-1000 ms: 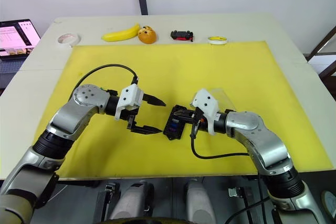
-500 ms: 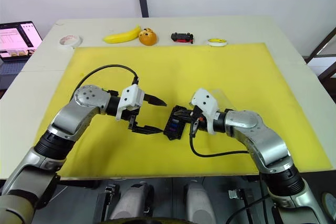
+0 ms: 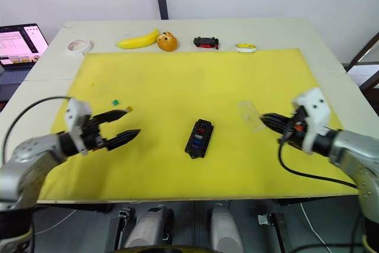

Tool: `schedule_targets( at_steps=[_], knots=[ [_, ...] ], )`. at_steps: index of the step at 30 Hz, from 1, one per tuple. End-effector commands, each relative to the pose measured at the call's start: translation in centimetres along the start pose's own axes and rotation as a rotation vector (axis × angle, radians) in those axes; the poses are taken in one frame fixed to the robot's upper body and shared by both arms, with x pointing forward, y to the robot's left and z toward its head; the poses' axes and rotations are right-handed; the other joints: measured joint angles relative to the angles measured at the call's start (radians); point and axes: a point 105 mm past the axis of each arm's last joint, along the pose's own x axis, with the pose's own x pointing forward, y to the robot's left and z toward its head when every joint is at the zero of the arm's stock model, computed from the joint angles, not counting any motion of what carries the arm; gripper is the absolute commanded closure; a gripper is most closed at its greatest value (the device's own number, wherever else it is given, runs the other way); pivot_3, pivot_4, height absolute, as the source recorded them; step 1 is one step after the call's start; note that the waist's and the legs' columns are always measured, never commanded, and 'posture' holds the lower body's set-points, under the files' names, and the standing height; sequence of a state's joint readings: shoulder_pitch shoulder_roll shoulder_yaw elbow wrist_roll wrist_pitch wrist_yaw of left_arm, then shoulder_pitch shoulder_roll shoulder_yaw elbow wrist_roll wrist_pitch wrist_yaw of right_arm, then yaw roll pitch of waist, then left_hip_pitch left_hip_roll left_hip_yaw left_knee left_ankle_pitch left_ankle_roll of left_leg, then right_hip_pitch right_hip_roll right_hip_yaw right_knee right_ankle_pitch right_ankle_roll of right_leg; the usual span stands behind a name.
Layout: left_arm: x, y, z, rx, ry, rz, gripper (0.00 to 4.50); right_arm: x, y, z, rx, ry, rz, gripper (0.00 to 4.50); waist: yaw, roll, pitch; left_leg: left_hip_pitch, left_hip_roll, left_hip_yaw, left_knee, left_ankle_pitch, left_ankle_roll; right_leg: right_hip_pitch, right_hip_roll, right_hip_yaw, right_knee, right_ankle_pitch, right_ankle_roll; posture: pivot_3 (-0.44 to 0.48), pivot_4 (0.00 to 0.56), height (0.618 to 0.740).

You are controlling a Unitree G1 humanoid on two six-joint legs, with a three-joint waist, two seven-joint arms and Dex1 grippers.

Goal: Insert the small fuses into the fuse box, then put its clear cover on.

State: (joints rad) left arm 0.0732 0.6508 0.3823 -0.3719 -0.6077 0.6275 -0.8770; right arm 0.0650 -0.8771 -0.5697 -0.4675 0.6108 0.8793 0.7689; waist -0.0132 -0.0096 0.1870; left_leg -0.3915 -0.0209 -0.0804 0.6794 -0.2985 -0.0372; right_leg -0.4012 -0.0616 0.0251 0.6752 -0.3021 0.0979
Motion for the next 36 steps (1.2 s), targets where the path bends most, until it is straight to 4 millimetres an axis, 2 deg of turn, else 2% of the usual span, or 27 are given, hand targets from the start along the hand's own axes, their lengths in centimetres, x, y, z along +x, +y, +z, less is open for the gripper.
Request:
schedule_targets(
  at_steps=[1, 5, 8, 10, 15, 22, 27, 30, 32, 36],
  knots=[
    [-5.0, 2.1, -0.5, -0.101, -0.007, 0.191, 0.0, -2.8, -2.9, -0.4, -0.067, 0.019, -0.119, 2.04, 0.0, 0.0, 0.0, 0.0, 0.0, 0.0, 0.0, 0.0, 0.0, 0.0, 0.0, 0.0, 0.0, 0.0, 0.0, 0.0, 0.15, 0.74],
    [-9.8, 3.7, -2.1, -0.231, -0.014, 0.365, 0.0, -5.0, -5.1, -2.4, -0.104, 0.094, -0.185, 0.08, 0.003, 0.0, 0.0, 0.004, 0.001, 0.0, -0.001, 0.0, 0.0, 0.006, 0.001, -0.001, -0.005, 0.0, 0.0, 0.0, 0.15, 0.74],
    [-12.2, 4.9, -2.8, -0.272, -0.019, 0.466, 0.0, -5.4, -5.9, -2.2, -0.092, 0.077, -0.208, 0.03, 0.002, 0.001, 0.0, 0.008, 0.0, 0.0, -0.001, -0.001, 0.001, 0.013, 0.001, -0.002, -0.009, 0.0, 0.0, 0.0, 0.15, 0.74],
    [-12.3, 4.8, -3.0, -0.286, -0.004, 0.456, 0.0, -4.5, -5.4, -1.4, -0.107, 0.051, -0.18, 0.03, 0.001, 0.001, 0.0, 0.008, 0.0, 0.0, -0.001, -0.001, 0.0, 0.013, -0.001, -0.001, -0.01, 0.0, 0.0, 0.0, 0.15, 0.74],
    [-10.3, 4.1, -2.4, -0.362, -0.018, 0.37, 0.0, -2.1, -2.8, 0.8, -0.146, -0.007, -0.058, 0.03, 0.002, 0.001, -0.001, 0.008, 0.001, 0.0, -0.001, -0.001, 0.0, 0.012, -0.001, 0.0, -0.01, 0.0, 0.0, 0.0, 0.15, 0.74],
    [-5.9, 3.7, 0.5, -0.557, -0.083, 0.179, 0.0, 0.9, 4.5, 4.6, -0.187, -0.108, 0.233, 0.03, 0.003, 0.001, -0.001, 0.006, 0.001, -0.001, -0.002, -0.001, 0.0, 0.011, -0.002, -0.001, -0.01, 0.0, 0.0, 0.0, 0.15, 0.74],
    [-3.0, 5.1, 0.6, -0.69, -0.04, 0.159, 0.0, 2.7, 8.8, 5.9, -0.209, -0.155, 0.427, 0.03, 0.0, 0.001, -0.001, 0.004, 0.0, -0.001, -0.002, -0.001, 0.0, 0.008, -0.001, -0.001, -0.009, 0.0, 0.0, 0.0, 0.15, 0.74],
    [-1.1, 4.8, 0.7, -0.775, 0.034, 0.073, 0.0, 4.2, 10.5, 6.3, -0.223, -0.185, 0.498, 0.03, 0.0, 0.0, 0.0, 0.003, 0.0, -0.001, -0.002, -0.001, 0.0, 0.006, -0.001, -0.002, -0.008, 0.0, 0.0, 0.0, 0.15, 0.74],
    [-0.2, 5.1, 0.5, -0.806, 0.084, 0.079, 0.0, 5.1, 11.6, 6.7, -0.241, -0.202, 0.534, 0.03, -0.001, 0.0, -0.001, 0.003, -0.001, -0.001, -0.002, -0.001, 0.0, 0.005, 0.0, -0.002, -0.008, 0.0, 0.0, 0.0, 0.15, 0.74],
    [1.2, 6.7, 1.6, -0.948, 0.037, 0.068, 0.0, 6.5, 14.0, 7.5, -0.274, -0.231, 0.594, 0.03, 0.0, 0.0, -0.001, 0.0, -0.001, -0.001, -0.001, 0.0, -0.002, 0.002, 0.0, -0.002, -0.006, 0.001, 0.0, 0.0, 0.15, 0.74]
  ],
)
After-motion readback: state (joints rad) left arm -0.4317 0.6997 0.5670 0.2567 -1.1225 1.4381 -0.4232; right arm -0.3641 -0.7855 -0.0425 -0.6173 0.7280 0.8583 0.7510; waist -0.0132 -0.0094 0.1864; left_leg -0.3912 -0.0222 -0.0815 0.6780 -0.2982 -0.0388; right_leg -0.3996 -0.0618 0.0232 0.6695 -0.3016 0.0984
